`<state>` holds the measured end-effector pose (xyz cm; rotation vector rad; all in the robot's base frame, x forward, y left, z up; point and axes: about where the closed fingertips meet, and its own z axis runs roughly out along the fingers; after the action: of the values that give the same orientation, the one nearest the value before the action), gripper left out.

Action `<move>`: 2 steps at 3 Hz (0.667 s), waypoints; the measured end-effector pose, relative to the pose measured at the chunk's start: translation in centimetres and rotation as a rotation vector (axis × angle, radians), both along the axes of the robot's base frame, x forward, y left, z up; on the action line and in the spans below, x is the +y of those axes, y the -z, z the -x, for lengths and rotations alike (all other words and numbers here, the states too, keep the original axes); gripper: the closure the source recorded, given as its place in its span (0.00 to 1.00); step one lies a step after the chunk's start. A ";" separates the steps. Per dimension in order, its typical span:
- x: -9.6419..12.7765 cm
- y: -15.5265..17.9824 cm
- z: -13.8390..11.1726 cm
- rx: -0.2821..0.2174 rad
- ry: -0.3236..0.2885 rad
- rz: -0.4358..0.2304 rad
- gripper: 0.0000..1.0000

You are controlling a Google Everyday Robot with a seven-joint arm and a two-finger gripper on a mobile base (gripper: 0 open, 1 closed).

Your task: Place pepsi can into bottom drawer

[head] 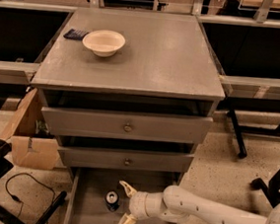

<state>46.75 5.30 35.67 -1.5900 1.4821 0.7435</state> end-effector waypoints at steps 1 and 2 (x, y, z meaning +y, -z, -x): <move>1.5 -3.3 1.7 0.053 0.034 0.109 0.00; 2.5 -7.1 4.4 0.107 0.091 0.189 0.00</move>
Offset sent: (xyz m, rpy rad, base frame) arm -0.0575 -0.0045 0.2498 -0.4432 -0.1081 -0.0929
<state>42.32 7.82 42.76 -1.6304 1.7340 0.6617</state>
